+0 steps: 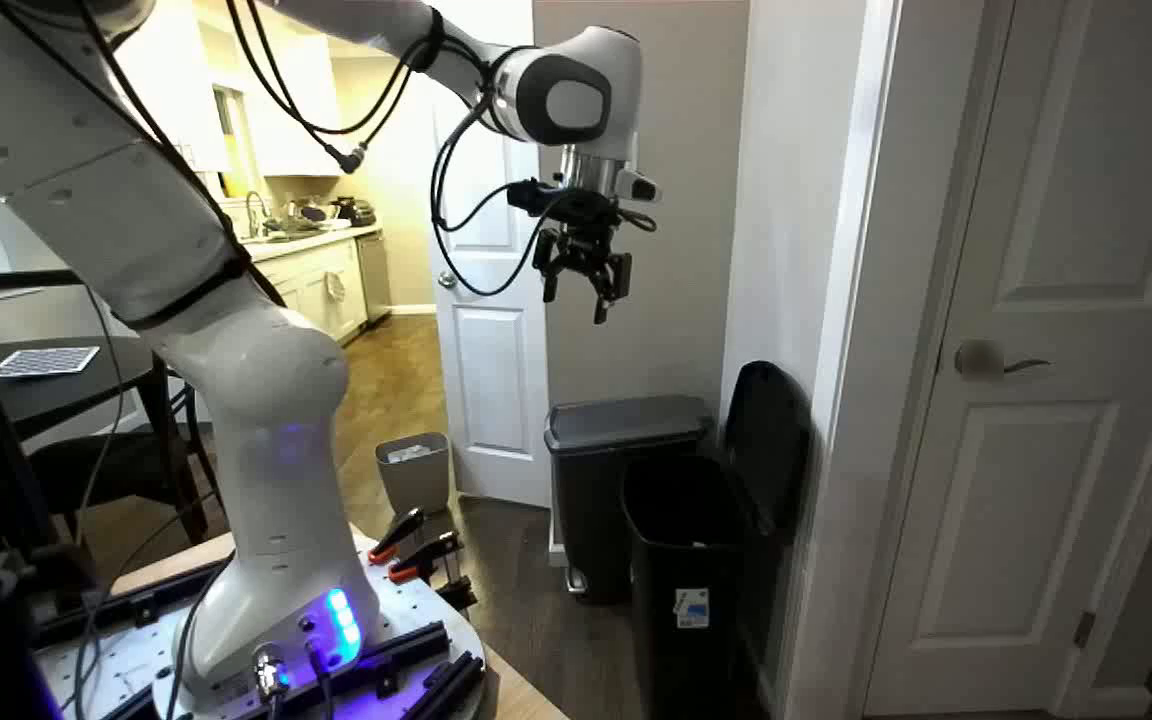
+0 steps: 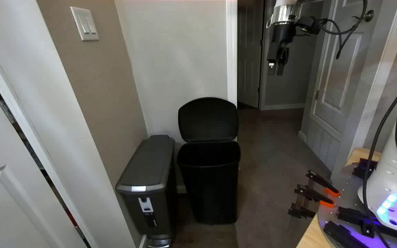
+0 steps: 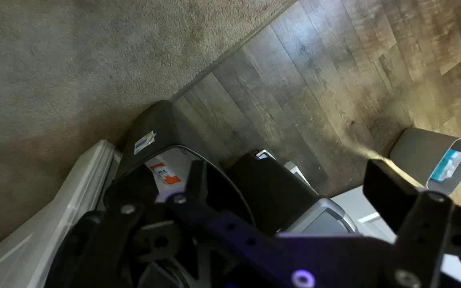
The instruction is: Close the lid of the black bin
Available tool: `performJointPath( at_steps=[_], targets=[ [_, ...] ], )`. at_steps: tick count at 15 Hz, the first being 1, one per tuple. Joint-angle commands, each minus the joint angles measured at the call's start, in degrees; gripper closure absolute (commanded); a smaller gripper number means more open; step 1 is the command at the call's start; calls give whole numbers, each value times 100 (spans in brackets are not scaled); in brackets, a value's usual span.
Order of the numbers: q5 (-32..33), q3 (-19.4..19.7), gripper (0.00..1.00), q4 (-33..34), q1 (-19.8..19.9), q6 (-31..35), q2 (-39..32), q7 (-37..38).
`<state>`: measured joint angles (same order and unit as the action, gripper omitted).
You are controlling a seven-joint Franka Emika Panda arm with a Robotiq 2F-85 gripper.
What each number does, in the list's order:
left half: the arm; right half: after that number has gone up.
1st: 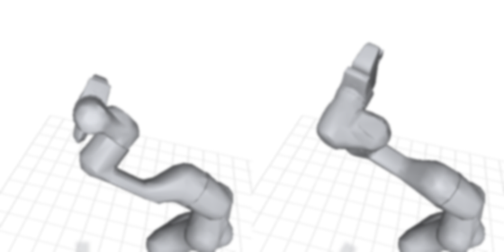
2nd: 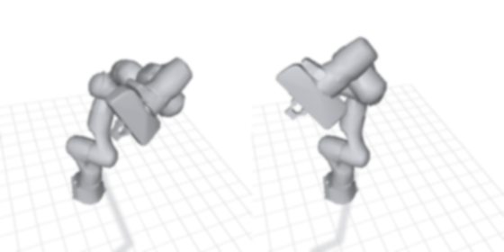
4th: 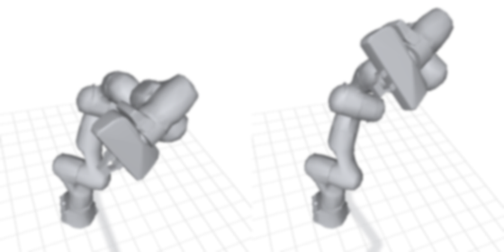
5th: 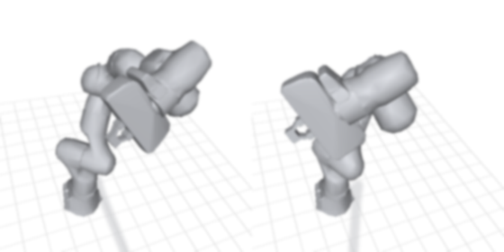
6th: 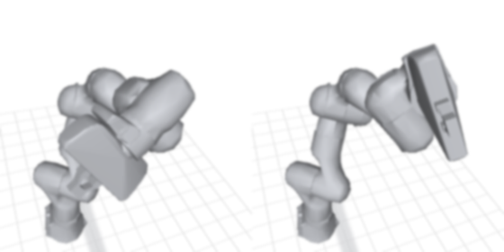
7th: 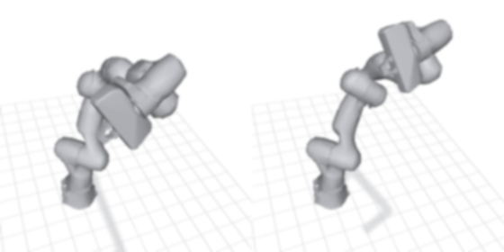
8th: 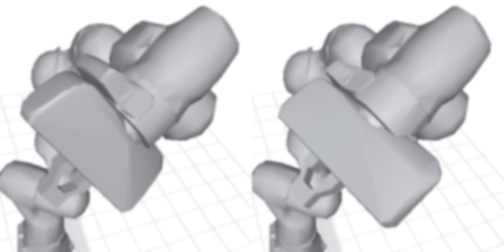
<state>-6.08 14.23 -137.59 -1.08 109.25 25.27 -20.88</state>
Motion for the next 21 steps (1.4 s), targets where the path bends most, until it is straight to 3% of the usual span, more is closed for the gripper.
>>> performJointPath(
  at_steps=[1, 5, 7, 15, 21],
  targets=[
    [-58, -130, 0, 11, 149, -18, -19, -52],
    [-58, -130, 0, 11, 149, -18, -19, -52],
    [-16, -179, 0, 322, 148, -69, -300, 80],
    [-267, -172, 0, 2409, 219, 99, -2094, 27],
    [-387, -331, 0, 4189, 618, 893, -3771, 452]
  ],
)
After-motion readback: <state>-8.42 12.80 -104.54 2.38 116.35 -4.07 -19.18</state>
